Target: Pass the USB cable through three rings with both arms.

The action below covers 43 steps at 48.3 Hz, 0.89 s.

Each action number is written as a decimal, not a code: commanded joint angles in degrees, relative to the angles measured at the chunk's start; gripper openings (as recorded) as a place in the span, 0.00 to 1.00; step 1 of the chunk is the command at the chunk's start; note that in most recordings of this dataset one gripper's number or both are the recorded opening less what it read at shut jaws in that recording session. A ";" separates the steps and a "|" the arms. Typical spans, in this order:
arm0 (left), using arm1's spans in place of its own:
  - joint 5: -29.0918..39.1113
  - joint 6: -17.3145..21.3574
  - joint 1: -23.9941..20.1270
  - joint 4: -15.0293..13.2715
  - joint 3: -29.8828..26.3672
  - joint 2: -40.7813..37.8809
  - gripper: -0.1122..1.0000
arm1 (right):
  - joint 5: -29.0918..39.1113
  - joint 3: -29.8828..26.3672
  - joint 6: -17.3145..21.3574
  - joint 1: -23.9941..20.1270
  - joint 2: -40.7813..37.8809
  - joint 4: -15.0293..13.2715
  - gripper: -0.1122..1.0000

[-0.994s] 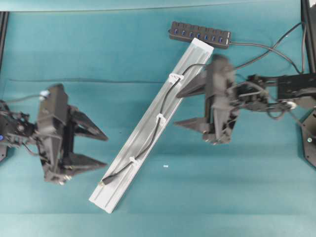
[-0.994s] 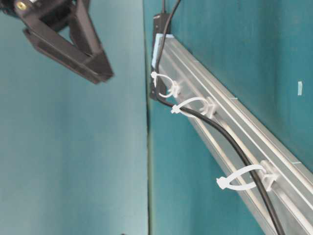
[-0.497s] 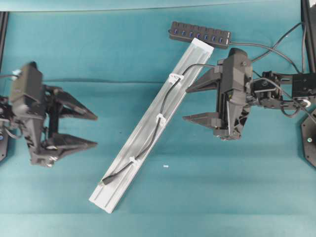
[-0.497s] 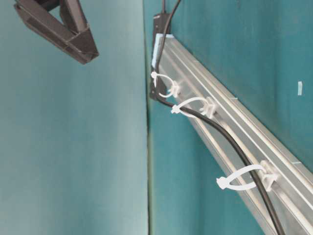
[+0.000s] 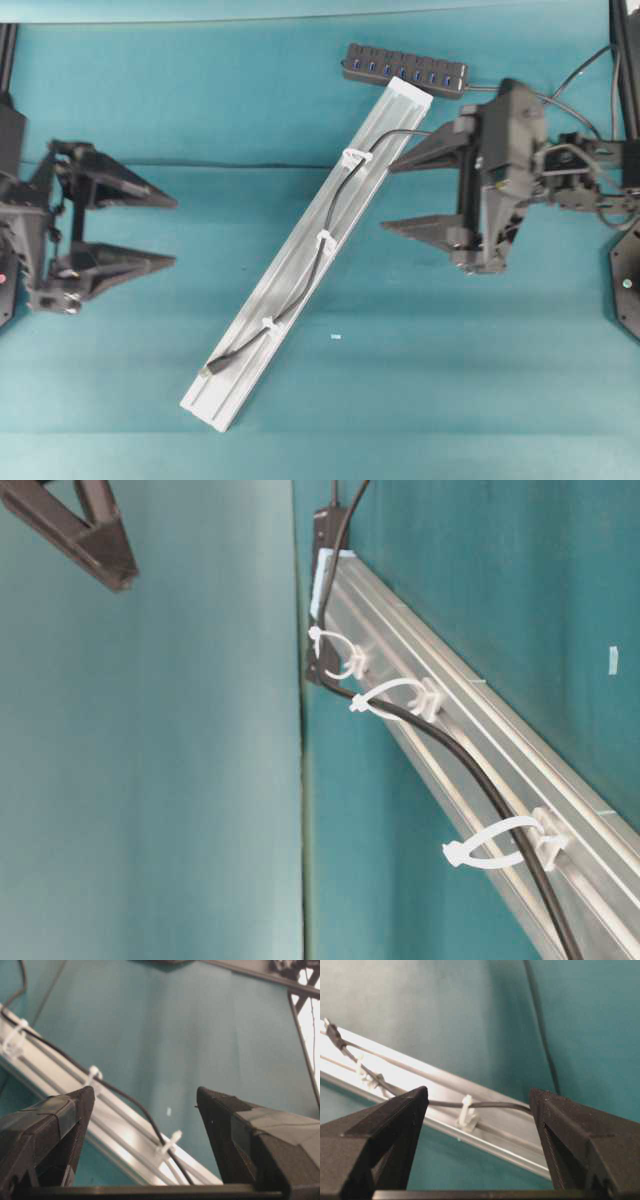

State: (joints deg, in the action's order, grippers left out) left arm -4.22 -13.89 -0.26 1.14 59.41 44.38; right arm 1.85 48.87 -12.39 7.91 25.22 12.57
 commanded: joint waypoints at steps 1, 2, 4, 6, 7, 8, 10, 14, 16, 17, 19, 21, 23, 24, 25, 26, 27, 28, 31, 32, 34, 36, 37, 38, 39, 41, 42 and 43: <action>-0.26 0.44 -0.35 0.18 -0.62 3.34 0.91 | -1.76 0.53 0.62 0.26 1.23 0.26 0.86; -0.26 0.62 -0.44 0.18 -0.62 3.25 0.91 | -2.20 0.79 0.62 0.26 1.49 0.26 0.86; -0.26 0.88 -0.53 0.18 -0.62 3.25 0.91 | -3.25 1.32 1.05 0.26 2.20 0.26 0.86; -0.26 1.05 -0.44 0.18 -0.62 3.16 0.91 | -4.04 1.67 1.58 0.26 2.64 0.26 0.86; -0.26 1.14 -0.53 0.18 -0.62 3.16 0.91 | -4.31 1.76 1.93 0.26 2.81 0.26 0.86; -0.26 1.32 -0.53 0.18 -0.62 3.16 0.91 | -4.57 1.93 2.29 0.26 3.08 0.26 0.86; -0.26 1.49 -0.62 0.18 -0.62 3.25 0.91 | -4.83 2.20 3.08 0.18 3.34 0.26 0.86; -0.26 1.85 -0.70 0.18 -0.62 3.43 0.91 | -4.92 2.55 4.13 0.18 3.96 0.26 0.86; -0.26 2.02 -0.70 0.18 -0.62 3.78 0.91 | -4.83 2.81 4.57 0.26 4.13 0.26 0.86; -0.26 2.02 -0.70 0.18 -0.62 3.87 0.91 | -4.83 2.81 4.66 0.18 4.31 0.26 0.86; -0.26 2.20 -0.79 0.18 -0.62 4.13 0.91 | -4.83 2.99 4.75 -0.09 4.48 0.26 0.86; -0.18 2.37 -0.88 0.18 -0.53 4.48 0.91 | -4.92 3.08 4.57 -0.18 4.66 0.26 0.86; -0.09 2.37 -1.14 0.18 -0.53 4.83 0.91 | -5.10 3.16 4.66 -0.26 4.83 0.26 0.86; 0.00 2.37 -1.32 0.18 -0.53 5.01 0.91 | -5.19 3.16 4.66 -0.35 4.92 0.26 0.86; 0.09 2.37 -1.49 0.18 -0.53 5.19 0.91 | -5.19 3.25 4.57 -0.53 4.92 0.26 0.86; 0.18 2.37 -1.67 0.18 -0.53 5.36 0.91 | -5.19 3.16 4.57 -0.62 4.92 0.26 0.86; 0.35 2.37 -1.85 0.18 -0.53 5.54 0.91 | -5.19 3.25 4.48 -0.70 4.92 0.26 0.86; 0.62 2.37 -2.02 0.18 -0.53 5.71 0.91 | -5.19 3.25 4.48 -0.97 5.01 0.18 0.86; 1.23 2.37 -2.46 0.18 -0.53 6.06 0.91 | -5.27 3.25 4.48 -1.32 5.01 0.26 0.86; 1.41 2.37 -2.55 0.18 -0.53 6.24 0.91 | -5.19 3.25 4.48 -1.49 5.01 0.18 0.86; 1.76 2.37 -2.55 0.18 -0.53 6.33 0.91 | -5.27 3.25 4.48 -1.85 5.01 0.18 0.86; 2.11 2.37 -2.55 0.18 -0.53 6.42 0.91 | -5.45 3.25 4.48 -2.11 4.92 0.18 0.86; 2.29 2.37 -2.55 0.18 -0.53 6.42 0.91 | -5.45 3.25 4.48 -2.37 4.92 0.18 0.86; 2.46 2.37 -2.55 0.18 -0.53 6.42 0.91 | -5.62 3.25 4.48 -2.55 5.01 0.26 0.86; 2.55 2.37 -2.55 0.18 -0.53 6.42 0.91 | -5.71 3.25 4.48 -2.72 5.01 0.18 0.86; 2.55 2.37 -2.55 0.18 -0.53 6.42 0.91 | -5.98 3.25 4.48 -3.16 5.01 0.18 0.86; 2.64 2.37 -2.55 0.18 -0.53 6.42 0.91 | -6.06 3.25 4.57 -3.34 5.01 0.18 0.86; 2.64 2.37 -2.55 0.18 -0.53 6.42 0.91 | -6.33 3.25 4.57 -3.69 5.01 0.18 0.86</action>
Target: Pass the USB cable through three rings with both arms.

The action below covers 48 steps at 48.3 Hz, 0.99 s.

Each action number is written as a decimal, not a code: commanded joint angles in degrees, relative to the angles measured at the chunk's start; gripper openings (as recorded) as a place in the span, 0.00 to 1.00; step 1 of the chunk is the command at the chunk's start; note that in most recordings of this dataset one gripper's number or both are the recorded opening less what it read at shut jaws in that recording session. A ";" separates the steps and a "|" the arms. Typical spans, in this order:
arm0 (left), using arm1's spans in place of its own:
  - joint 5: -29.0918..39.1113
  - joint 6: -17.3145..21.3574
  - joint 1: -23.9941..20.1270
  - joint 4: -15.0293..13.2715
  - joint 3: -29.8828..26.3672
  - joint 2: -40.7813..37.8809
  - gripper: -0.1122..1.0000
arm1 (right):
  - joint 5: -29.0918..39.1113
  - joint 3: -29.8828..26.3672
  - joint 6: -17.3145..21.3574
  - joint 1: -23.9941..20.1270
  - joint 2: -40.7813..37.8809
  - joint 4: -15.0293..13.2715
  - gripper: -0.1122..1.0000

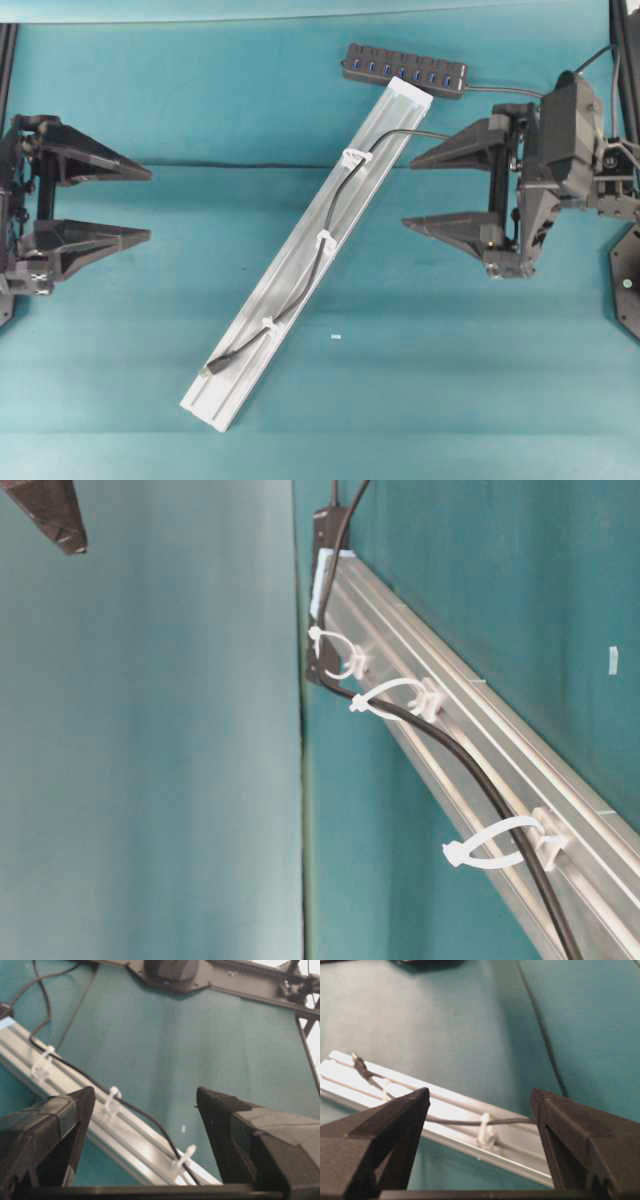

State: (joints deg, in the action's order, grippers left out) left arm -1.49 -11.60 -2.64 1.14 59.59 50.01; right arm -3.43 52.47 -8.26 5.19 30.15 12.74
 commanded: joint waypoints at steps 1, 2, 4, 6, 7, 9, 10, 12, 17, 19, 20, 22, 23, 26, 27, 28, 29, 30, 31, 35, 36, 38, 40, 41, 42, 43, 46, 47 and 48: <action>-0.09 0.09 -0.18 0.18 -0.70 0.79 0.91 | -1.32 -0.35 0.44 -1.14 0.18 0.09 0.86; -0.09 0.09 -0.18 0.18 -0.70 0.79 0.91 | -1.49 -0.35 0.44 -1.32 0.09 0.09 0.86; -0.09 0.09 -0.18 0.18 -0.70 0.88 0.91 | -2.02 -0.26 0.53 -1.76 0.26 0.09 0.86; -0.09 0.09 -0.18 0.18 -0.70 0.88 0.91 | -2.64 -0.18 0.79 -2.02 0.44 0.09 0.86; -0.18 0.09 -0.18 0.18 -0.70 0.97 0.91 | -3.08 -0.18 0.88 -2.11 0.53 0.09 0.86; -0.18 0.09 -0.18 0.18 -0.70 1.14 0.91 | -3.87 0.00 0.97 -2.37 0.79 0.09 0.86; -0.09 0.09 -0.18 0.18 -0.70 1.14 0.91 | -4.39 0.09 1.05 -2.37 0.97 0.09 0.86; -0.18 0.09 -0.18 0.18 -0.70 1.32 0.91 | -5.45 0.44 1.49 -2.46 1.49 0.09 0.86; -0.09 0.09 -0.18 0.18 -0.70 1.76 0.91 | -8.09 1.41 3.78 -2.81 3.25 0.09 0.86; -0.18 0.09 -0.18 0.18 -0.70 1.93 0.91 | -8.79 1.93 4.83 -2.81 4.04 0.09 0.86; -0.18 0.09 -0.18 0.18 -0.62 2.02 0.91 | -9.05 2.11 5.19 -2.81 4.48 0.00 0.86; -0.09 0.09 -0.18 0.18 -0.62 2.11 0.91 | -9.32 2.55 5.89 -2.81 5.19 0.09 0.86; -0.09 0.09 -0.18 0.18 -0.62 2.20 0.91 | -9.32 2.81 6.33 -2.81 5.80 0.09 0.86; -0.18 0.18 -0.18 0.18 -0.62 2.37 0.91 | -9.14 3.43 6.94 -2.81 6.86 0.00 0.86; -0.18 0.09 -0.18 0.18 -0.44 2.37 0.91 | -8.96 3.60 6.86 -2.81 7.21 0.00 0.86; -0.18 0.09 -0.18 0.18 -0.44 2.46 0.91 | -8.79 3.78 6.94 -2.81 7.47 0.09 0.86; -0.18 0.18 -0.18 0.18 -0.35 2.37 0.91 | -8.70 3.87 6.94 -2.81 7.73 0.00 0.86; -0.09 0.18 -0.18 0.18 -0.35 2.46 0.91 | -8.53 3.96 6.94 -2.81 8.00 0.00 0.86; -0.09 0.09 -0.18 0.18 -0.35 2.46 0.91 | -8.26 4.04 6.94 -2.81 8.17 0.00 0.86; -0.09 0.18 -0.18 0.18 -0.26 2.29 0.91 | -7.65 4.13 6.94 -2.81 8.70 0.00 0.86; -0.09 0.18 -0.18 0.18 -0.26 2.29 0.91 | -7.56 4.13 6.94 -2.90 8.70 0.00 0.86; -0.18 0.09 -0.18 0.18 -0.26 2.29 0.91 | -7.56 4.13 6.94 -3.08 8.70 -0.09 0.86; -0.18 0.18 -0.18 0.18 -0.26 2.37 0.91 | -7.56 4.13 6.94 -3.25 8.61 -0.09 0.86; -0.09 0.18 -0.18 0.18 -0.26 2.37 0.91 | -7.56 4.13 6.86 -3.34 8.53 -0.09 0.86; -0.18 0.18 -0.26 0.18 -0.26 2.46 0.91 | -7.47 4.13 6.86 -3.60 8.44 -0.09 0.86; -0.09 0.18 -0.35 0.18 -0.26 2.46 0.91 | -7.56 4.13 6.86 -3.69 8.35 -0.09 0.86; -0.09 0.18 -1.14 0.18 -0.26 2.55 0.91 | -7.38 4.13 6.77 -3.96 8.26 -0.09 0.86; -0.09 0.18 -1.32 0.18 -0.26 2.55 0.91 | -7.29 4.04 6.86 -4.04 8.17 -0.18 0.86; -0.09 0.18 -1.58 0.18 -0.26 2.55 0.91 | -7.12 4.04 6.86 -4.04 8.17 -0.18 0.86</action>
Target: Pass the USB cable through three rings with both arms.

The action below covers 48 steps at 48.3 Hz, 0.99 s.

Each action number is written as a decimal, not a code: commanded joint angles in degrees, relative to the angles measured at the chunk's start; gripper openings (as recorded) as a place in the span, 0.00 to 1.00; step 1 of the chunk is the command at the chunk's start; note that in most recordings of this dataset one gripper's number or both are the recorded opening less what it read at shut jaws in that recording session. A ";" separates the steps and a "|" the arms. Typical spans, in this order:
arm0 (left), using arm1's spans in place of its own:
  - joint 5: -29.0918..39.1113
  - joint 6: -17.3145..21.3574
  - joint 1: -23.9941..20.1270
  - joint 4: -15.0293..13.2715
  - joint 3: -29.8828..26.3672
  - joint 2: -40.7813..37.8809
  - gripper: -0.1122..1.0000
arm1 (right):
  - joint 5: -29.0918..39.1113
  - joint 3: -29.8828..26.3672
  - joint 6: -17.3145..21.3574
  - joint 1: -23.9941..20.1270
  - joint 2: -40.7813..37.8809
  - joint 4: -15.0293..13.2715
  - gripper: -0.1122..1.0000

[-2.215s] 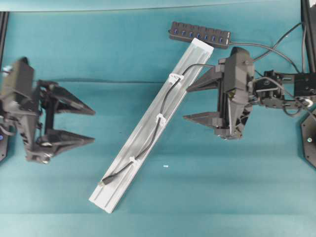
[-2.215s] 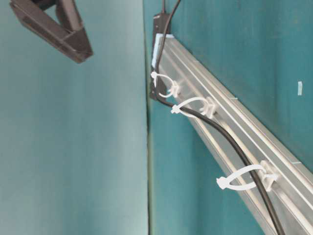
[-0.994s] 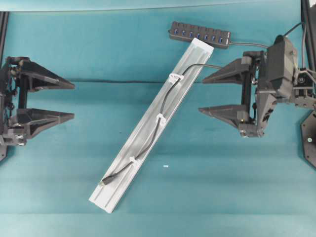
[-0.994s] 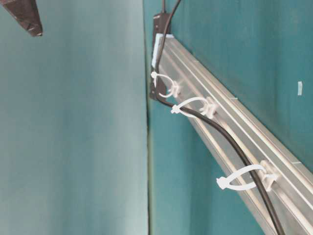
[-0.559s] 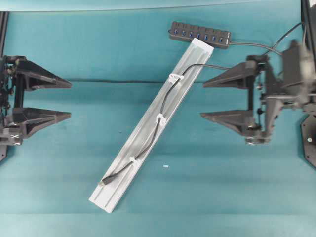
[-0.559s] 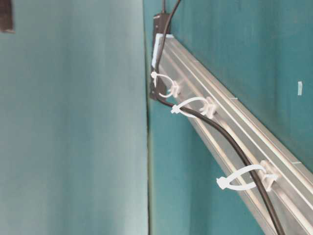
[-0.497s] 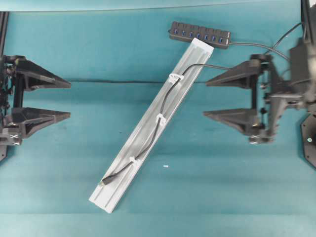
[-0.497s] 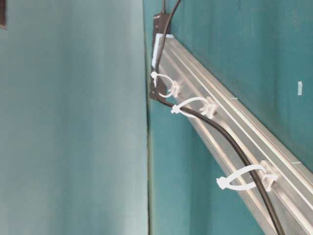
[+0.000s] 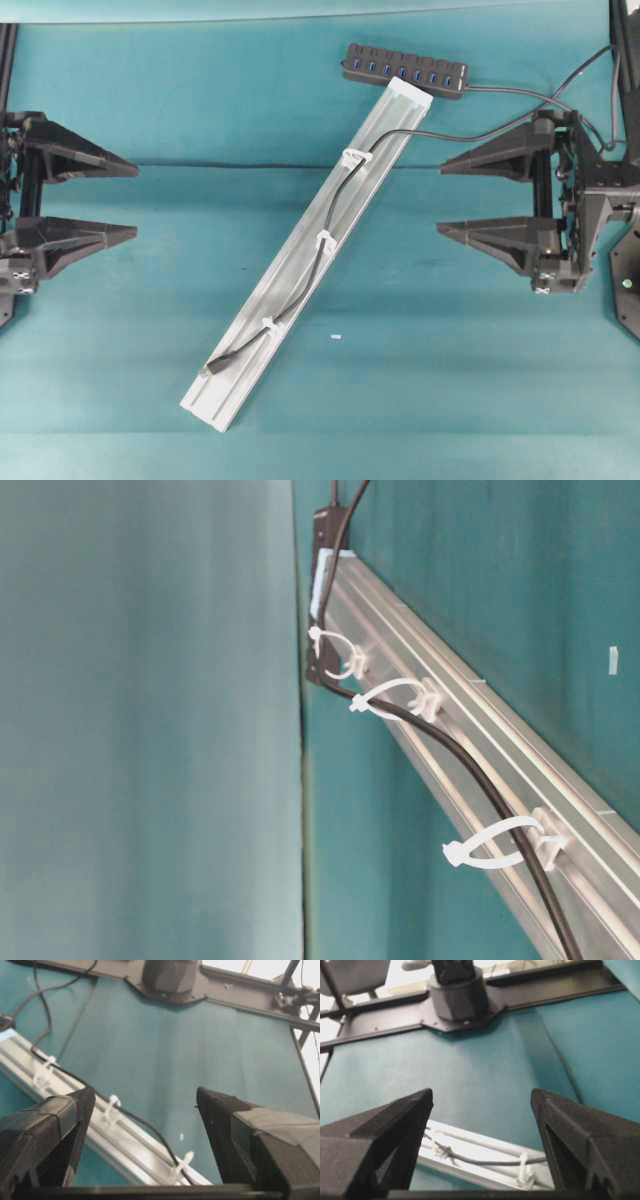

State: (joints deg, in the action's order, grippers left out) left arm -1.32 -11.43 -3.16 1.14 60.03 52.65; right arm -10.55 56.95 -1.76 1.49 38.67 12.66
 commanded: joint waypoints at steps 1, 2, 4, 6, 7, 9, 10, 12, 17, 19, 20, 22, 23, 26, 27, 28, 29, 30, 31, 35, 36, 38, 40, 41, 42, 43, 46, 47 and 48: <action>-0.26 0.00 -1.05 0.18 -0.70 0.00 0.91 | 0.09 -0.44 0.35 -0.35 -0.35 0.00 0.86; -0.26 0.00 -1.05 0.18 -0.70 0.09 0.91 | 0.26 -0.44 0.35 -0.35 -0.35 0.00 0.86; -0.26 0.00 -1.05 0.18 -0.70 0.09 0.91 | 0.53 -0.44 0.35 -0.35 -0.35 0.00 0.86; -0.26 0.00 -1.05 0.18 -0.79 0.09 0.91 | 0.79 -0.44 0.35 -0.35 -0.35 0.00 0.86; -0.26 0.00 -1.05 0.18 -0.70 0.09 0.91 | 0.88 -0.44 0.35 -0.35 -0.35 -0.09 0.86; -0.26 0.00 -1.05 0.18 -0.70 0.18 0.91 | 1.05 -0.44 0.44 -0.35 -0.35 -0.09 0.86; -0.26 0.00 -1.05 0.18 -0.70 0.18 0.91 | 1.14 -0.44 0.44 -0.44 -0.35 0.00 0.86; -0.26 0.00 -1.05 0.18 -0.70 0.18 0.91 | 1.23 -0.44 0.44 -0.35 -0.35 0.00 0.86; -0.18 0.09 -1.05 0.18 -0.62 0.62 0.91 | 1.49 -0.44 0.26 -0.44 -0.35 0.00 0.86; -0.18 0.09 -1.05 0.18 -0.53 0.88 0.91 | 1.76 -0.44 0.26 -0.35 -0.35 0.00 0.86; -0.18 0.00 -1.05 0.18 -0.53 0.97 0.91 | 1.85 -0.44 0.26 -0.44 -0.35 -0.09 0.86; -0.18 -0.09 -1.05 0.18 -0.53 1.14 0.91 | 2.11 -0.44 0.26 -0.35 -0.35 0.00 0.86; -0.18 -0.09 -1.05 0.18 -0.53 1.23 0.91 | 2.20 -0.44 0.35 -0.35 -0.35 0.00 0.86; -0.18 -0.09 -0.97 0.18 -0.53 1.41 0.91 | 2.46 -0.44 0.35 -0.35 -0.35 0.00 0.86; -0.18 -0.09 -0.97 0.18 -0.53 1.49 0.91 | 2.55 -0.44 0.35 -0.44 -0.35 -0.09 0.86; -0.18 -0.09 -0.97 0.18 -0.53 1.49 0.91 | 2.55 -0.44 0.35 -0.35 -0.35 0.00 0.86; -0.18 -0.09 -0.97 0.18 -0.53 1.49 0.91 | 2.55 -0.44 0.35 -0.44 -0.35 0.00 0.86; -0.18 -0.09 -0.97 0.18 -0.53 1.49 0.91 | 2.55 -0.44 0.35 -0.44 -0.35 0.00 0.86; -0.18 -0.09 -0.97 0.18 -0.53 1.49 0.91 | 2.55 -0.53 0.26 -0.35 -0.35 0.00 0.86; -0.18 -0.09 -0.97 0.18 -0.53 1.49 0.91 | 2.55 -0.44 0.35 -0.44 -0.35 -0.09 0.86; -0.18 -0.09 -0.97 0.18 -0.53 1.49 0.91 | 2.55 -0.44 0.35 -0.44 -0.35 0.00 0.86; -0.18 -0.09 -0.97 0.18 -0.53 1.49 0.91 | 2.55 -0.44 0.35 -0.35 -0.35 0.00 0.86; -0.18 -0.09 -0.97 0.18 -0.53 1.49 0.91 | 2.55 -0.44 0.35 -0.44 -0.35 -0.09 0.86; -0.18 -0.09 -0.97 0.18 -0.53 1.49 0.91 | 2.55 -0.44 0.35 -0.44 -0.35 -0.09 0.86; -0.18 -0.09 -0.97 0.18 -0.53 1.49 0.91 | 2.55 -0.53 0.35 -0.44 -0.35 -0.09 0.86; -0.18 -0.09 -0.97 0.18 -0.53 1.49 0.91 | 2.55 -0.44 0.35 -0.44 -0.35 -0.09 0.86; -0.18 -0.09 -0.97 0.18 -0.53 1.49 0.91 | 2.55 -0.44 0.44 -0.35 -0.35 -0.09 0.86; -0.18 -0.09 -0.97 0.18 -0.53 1.49 0.91 | 2.55 -0.44 0.44 -0.44 -0.35 -0.09 0.86; -0.18 -0.09 -0.97 0.18 -0.53 1.49 0.91 | 2.55 -0.44 0.44 -0.44 -0.35 0.00 0.86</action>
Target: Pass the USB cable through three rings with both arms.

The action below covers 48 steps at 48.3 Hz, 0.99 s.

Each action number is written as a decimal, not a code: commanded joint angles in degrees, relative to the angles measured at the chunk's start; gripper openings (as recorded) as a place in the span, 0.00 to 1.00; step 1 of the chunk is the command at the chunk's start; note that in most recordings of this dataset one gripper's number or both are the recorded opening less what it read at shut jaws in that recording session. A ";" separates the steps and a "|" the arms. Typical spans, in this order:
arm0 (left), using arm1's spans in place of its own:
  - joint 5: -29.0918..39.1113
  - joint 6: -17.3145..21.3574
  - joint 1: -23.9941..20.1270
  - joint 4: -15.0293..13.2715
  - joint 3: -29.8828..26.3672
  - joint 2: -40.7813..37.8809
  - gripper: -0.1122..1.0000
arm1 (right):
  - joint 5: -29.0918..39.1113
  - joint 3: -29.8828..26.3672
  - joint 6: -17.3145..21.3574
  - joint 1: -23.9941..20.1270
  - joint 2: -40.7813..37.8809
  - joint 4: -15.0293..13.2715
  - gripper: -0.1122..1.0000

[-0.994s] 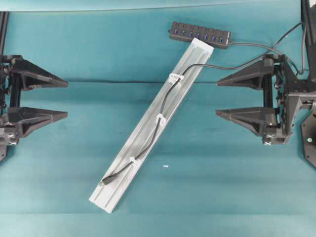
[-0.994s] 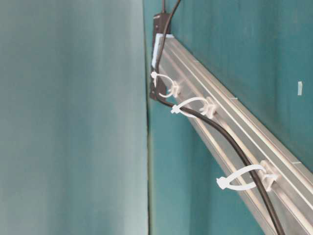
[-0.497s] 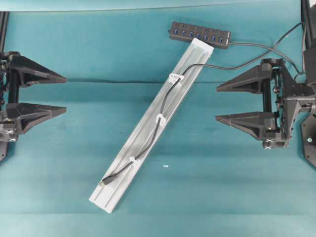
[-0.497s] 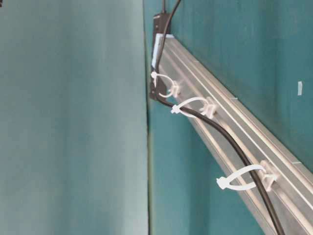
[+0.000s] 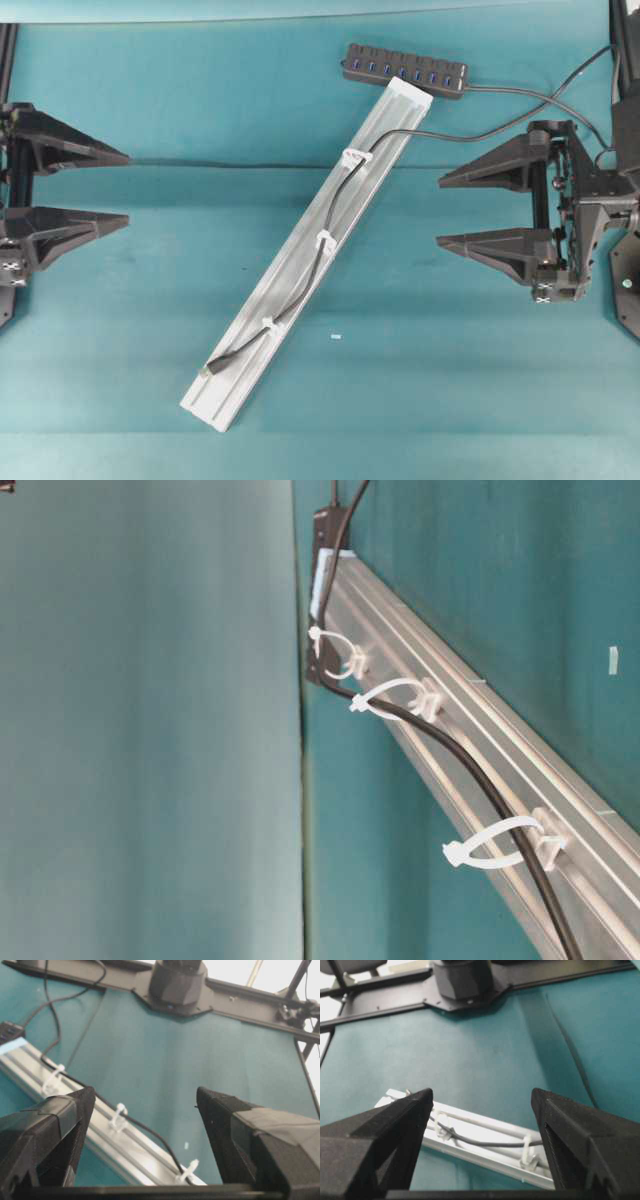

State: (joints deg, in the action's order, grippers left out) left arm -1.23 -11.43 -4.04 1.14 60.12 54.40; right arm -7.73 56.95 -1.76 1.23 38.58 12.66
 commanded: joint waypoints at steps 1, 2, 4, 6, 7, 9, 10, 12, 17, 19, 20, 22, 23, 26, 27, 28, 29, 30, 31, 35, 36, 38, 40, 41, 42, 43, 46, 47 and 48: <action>-0.26 -0.09 -0.09 0.18 -0.62 -0.26 0.91 | -0.26 -0.44 0.44 -0.18 -0.26 -0.09 0.86; -0.26 -0.09 -0.09 0.18 -0.62 -0.35 0.91 | -0.26 -0.44 0.44 -0.18 -0.26 -0.09 0.86; -0.26 -0.09 0.00 0.18 -0.62 -0.35 0.91 | -0.26 -0.44 0.44 -0.18 -0.26 -0.09 0.86; -0.26 -0.09 0.00 0.18 -0.62 -0.44 0.91 | -0.26 -0.53 0.53 -0.18 -0.26 -0.09 0.86; -0.26 -0.09 -0.09 0.18 -0.62 -0.44 0.91 | -0.26 -0.53 0.44 -0.18 -0.26 -0.09 0.86; -0.26 -0.09 0.00 0.18 -0.62 -0.44 0.91 | -0.26 -0.44 0.53 -0.18 -0.26 0.00 0.86; -0.26 -0.09 0.00 0.18 -0.62 -0.44 0.91 | -0.26 -0.44 0.53 -0.18 -0.26 0.00 0.86; -0.26 -0.09 0.00 0.18 -0.62 -0.44 0.91 | -0.26 -0.44 0.62 -0.09 -0.26 -0.09 0.86; -0.26 -0.09 0.00 0.18 -0.62 -0.53 0.91 | -0.18 -0.44 0.62 -0.09 -0.26 -0.09 0.86; -0.26 -0.09 0.09 0.18 -0.62 -0.53 0.91 | -0.26 -0.44 0.62 -0.18 -0.26 -0.09 0.86; -0.26 -0.09 0.09 0.18 -0.62 -0.53 0.91 | -0.26 -0.44 0.62 -0.18 -0.26 0.00 0.86; -0.26 -0.09 0.09 0.18 -0.62 -0.53 0.91 | -0.26 -0.53 0.62 -0.09 -0.26 -0.09 0.86; -0.26 -0.09 0.09 0.18 -0.62 -0.53 0.91 | -0.26 -0.44 0.62 -0.09 -0.26 0.00 0.86; -0.26 -0.09 0.26 0.18 -0.53 -0.62 0.91 | -0.26 -0.44 0.62 -0.18 -0.26 0.00 0.86; -0.26 -0.09 0.35 0.18 -0.53 -0.62 0.91 | -0.26 -0.44 0.62 -0.09 -0.26 0.00 0.86; -0.26 -0.09 0.44 0.18 -0.53 -0.62 0.91 | -0.26 -0.35 0.62 -0.09 -0.26 -0.09 0.86; -0.26 -0.09 0.53 0.18 -0.53 -0.62 0.91 | -0.26 -0.44 0.79 0.09 -0.26 0.00 0.86; -0.18 0.00 0.62 0.18 -0.44 -0.62 0.91 | -0.26 -0.35 0.97 0.26 -0.26 0.00 0.86; -0.26 -0.09 0.79 0.18 -0.53 -0.62 0.91 | -0.26 -0.44 0.97 0.35 -0.26 0.00 0.86; -0.26 -0.09 1.05 0.18 -0.44 -0.79 0.91 | -0.26 -0.44 0.97 0.44 -0.26 0.00 0.86; -0.26 0.00 1.14 0.18 -0.53 -0.79 0.91 | -0.26 -0.44 0.97 0.35 -0.26 -0.09 0.86; -0.26 0.00 1.23 0.18 -0.44 -0.88 0.91 | -0.26 -0.44 0.97 0.44 -0.18 -0.09 0.86; -0.18 0.00 1.32 0.18 -0.44 -0.88 0.91 | -0.26 -0.35 0.97 0.35 -0.09 0.00 0.86; -0.26 0.00 1.32 0.18 -0.44 -0.88 0.91 | -0.18 -0.35 0.97 0.35 -0.09 0.00 0.86; -0.26 0.00 1.41 0.18 -0.44 -0.88 0.91 | -0.18 -0.35 0.97 0.35 0.00 0.00 0.86; -0.26 0.00 1.41 0.18 -0.44 -0.88 0.91 | -0.09 -0.35 0.97 0.44 0.09 0.00 0.86; -0.26 0.00 1.67 0.18 -0.44 -1.05 0.91 | 0.26 -0.35 1.14 0.44 0.18 0.00 0.86; -0.26 0.00 1.76 0.18 -0.44 -1.05 0.91 | 0.44 -0.35 1.14 0.44 0.18 0.00 0.86; -0.26 0.00 1.85 0.18 -0.44 -1.05 0.91 | 0.53 -0.26 1.14 0.44 0.26 0.00 0.86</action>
State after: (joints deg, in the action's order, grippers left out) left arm -1.14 -11.43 -2.64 1.14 60.29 54.05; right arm -7.38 56.95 -1.14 1.58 38.85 12.66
